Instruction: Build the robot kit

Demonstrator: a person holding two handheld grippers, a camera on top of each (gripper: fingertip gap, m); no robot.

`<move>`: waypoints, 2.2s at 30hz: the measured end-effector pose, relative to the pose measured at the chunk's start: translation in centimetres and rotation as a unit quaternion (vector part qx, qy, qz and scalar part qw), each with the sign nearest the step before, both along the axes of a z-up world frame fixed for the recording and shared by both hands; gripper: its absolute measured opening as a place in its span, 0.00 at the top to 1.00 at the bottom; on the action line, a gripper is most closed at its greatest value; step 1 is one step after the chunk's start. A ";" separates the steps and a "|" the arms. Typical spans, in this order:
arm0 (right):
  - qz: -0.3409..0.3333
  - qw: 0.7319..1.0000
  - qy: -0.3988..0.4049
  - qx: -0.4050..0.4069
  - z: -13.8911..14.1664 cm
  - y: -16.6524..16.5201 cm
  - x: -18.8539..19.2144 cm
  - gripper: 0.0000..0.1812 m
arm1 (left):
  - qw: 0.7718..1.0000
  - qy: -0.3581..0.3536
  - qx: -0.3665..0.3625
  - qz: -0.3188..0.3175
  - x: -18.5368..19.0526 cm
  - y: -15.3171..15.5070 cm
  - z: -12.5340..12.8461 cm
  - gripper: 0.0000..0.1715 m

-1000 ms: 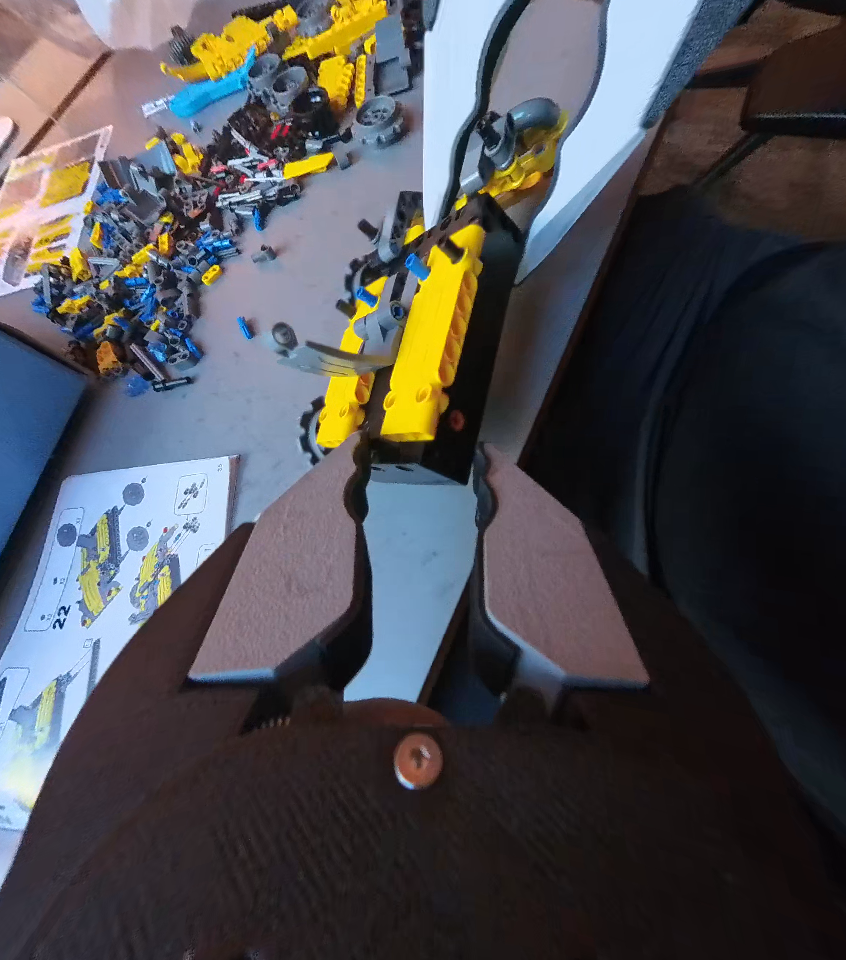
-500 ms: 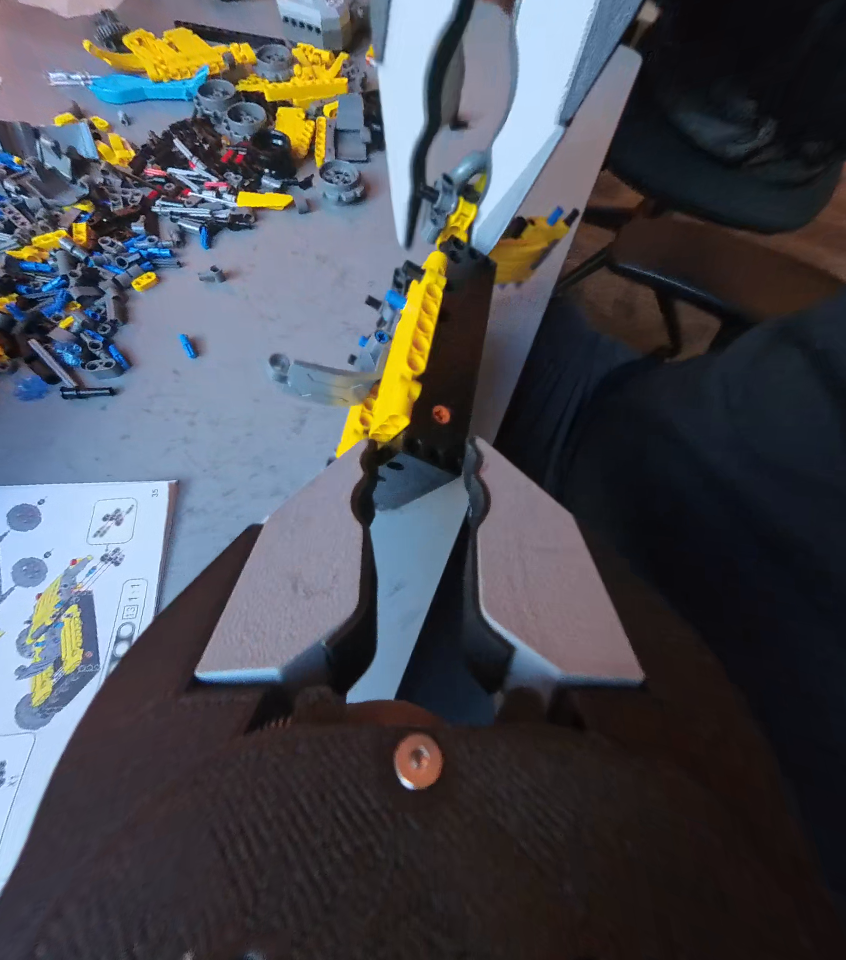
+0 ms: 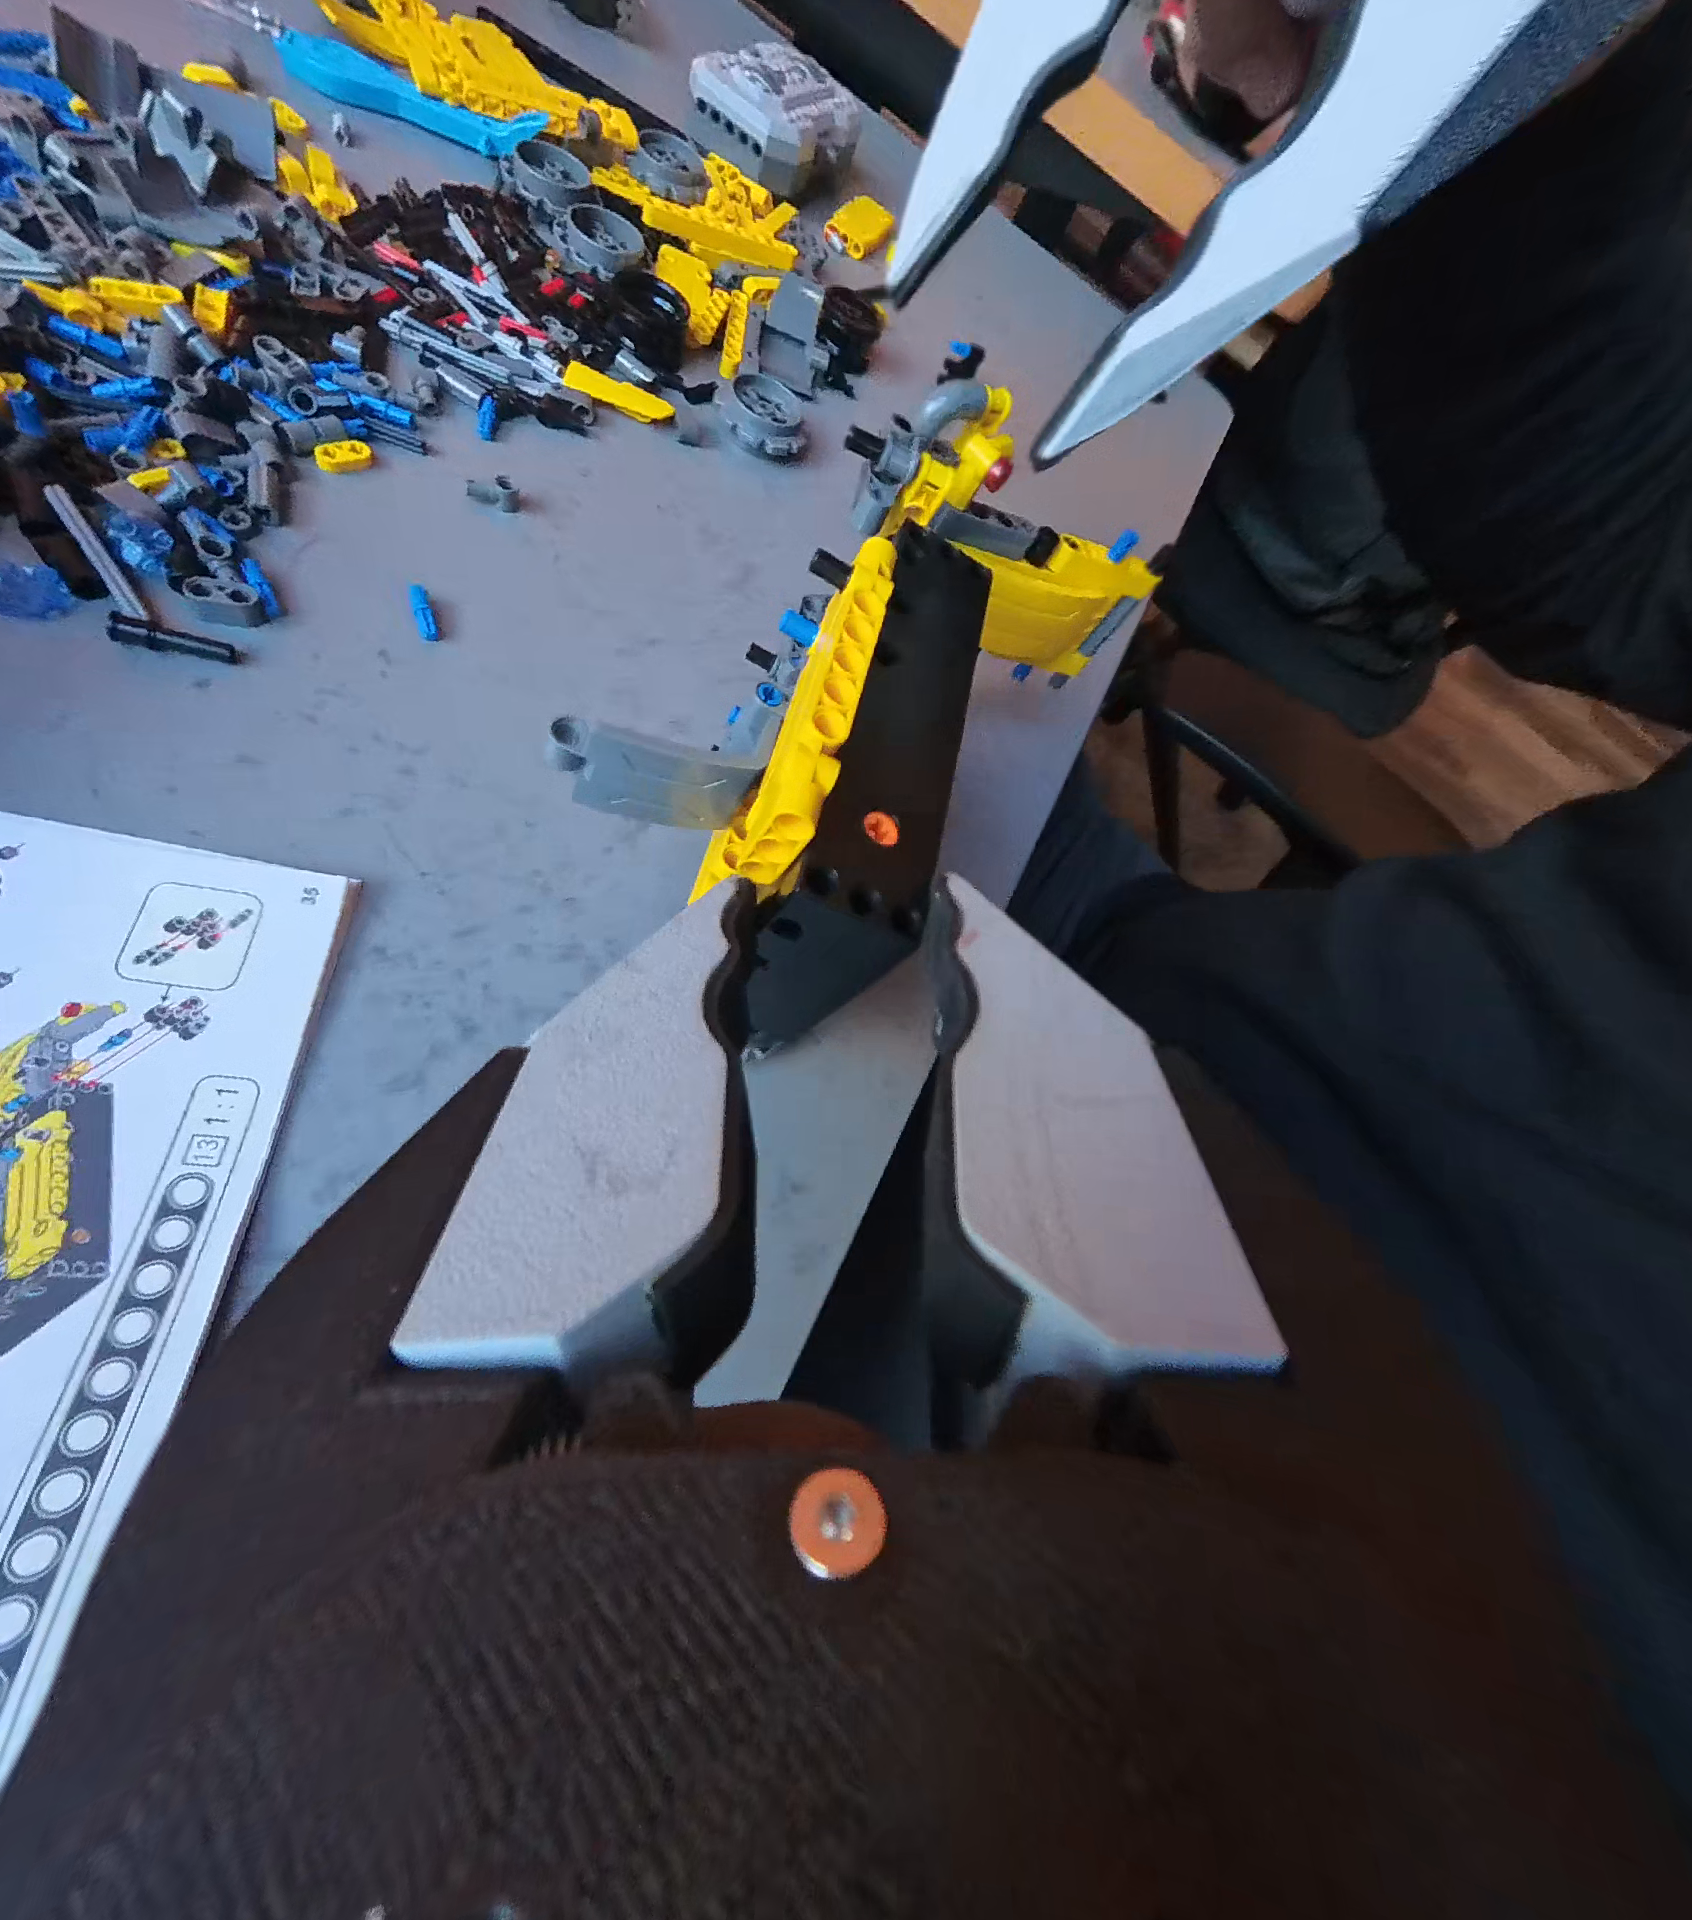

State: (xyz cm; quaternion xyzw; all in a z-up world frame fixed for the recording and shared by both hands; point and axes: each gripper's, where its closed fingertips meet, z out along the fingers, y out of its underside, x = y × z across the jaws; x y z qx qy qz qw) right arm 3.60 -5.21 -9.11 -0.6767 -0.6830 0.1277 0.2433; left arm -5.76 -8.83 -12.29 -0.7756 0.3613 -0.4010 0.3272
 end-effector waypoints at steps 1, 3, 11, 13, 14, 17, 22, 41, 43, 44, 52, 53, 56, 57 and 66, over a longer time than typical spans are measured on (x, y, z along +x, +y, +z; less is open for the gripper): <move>0.004 1.000 0.003 0.001 0.3 0.1 -0.2 0.78 | 1.000 -0.004 -0.004 0.004 0.0 0.2 0.0 0.83; 0.009 1.000 0.012 0.001 0.9 0.5 -0.5 0.78 | 1.000 -0.014 -0.015 0.013 -0.2 0.5 0.0 0.83; 0.026 1.000 -0.003 -0.015 -0.7 0.3 -0.7 0.71 | 0.998 -0.034 -0.040 0.026 -0.4 1.0 0.0 0.83; 0.036 0.999 -0.009 0.013 -0.8 0.1 -1.1 0.71 | 0.998 -0.034 -0.039 0.024 -0.4 1.0 0.0 0.83; 0.042 0.999 -0.009 0.029 -0.7 0.1 -1.4 0.71 | 0.998 -0.035 -0.039 0.024 -0.4 1.0 0.0 0.83; 0.066 0.995 -0.019 0.067 -1.1 -0.1 -2.8 0.70 | 0.999 -0.037 -0.032 0.021 -0.3 0.9 0.1 0.83; 0.075 0.993 -0.051 0.072 -3.0 0.3 -4.0 0.70 | 1.000 -0.020 0.004 0.024 -0.2 0.4 0.1 0.83; 0.144 0.988 -0.043 0.039 -4.3 -0.7 -4.3 0.84 | 0.963 0.173 0.206 0.011 1.2 2.7 2.7 0.48; 0.147 0.988 -0.042 0.037 -4.3 -0.6 -4.4 0.84 | 0.958 0.212 0.190 -0.015 1.8 3.3 0.9 0.51; 0.147 0.988 -0.041 0.036 -4.3 -0.6 -4.4 0.84 | 0.958 0.221 0.180 -0.027 2.1 3.5 0.2 0.54; 0.137 0.989 -0.031 0.038 -4.3 -0.3 -4.1 0.83 | 0.961 0.210 0.157 -0.083 3.4 3.2 -1.2 0.77; 0.136 0.990 -0.027 0.038 -4.3 -0.3 -4.1 0.83 | 0.962 0.210 0.157 -0.081 3.4 3.3 -1.3 0.77; 0.131 0.991 -0.015 0.037 -4.2 -0.2 -4.2 0.83 | 0.956 0.241 0.148 -0.081 3.2 3.4 -2.2 0.73; 0.132 0.991 -0.011 0.037 -4.2 -0.2 -4.3 0.83 | 0.953 0.251 0.144 -0.086 3.5 3.3 -2.6 0.65; 0.125 0.992 0.004 0.037 -4.0 -0.6 -4.1 0.83 | 0.945 0.260 0.168 -0.108 3.7 3.3 -2.9 0.74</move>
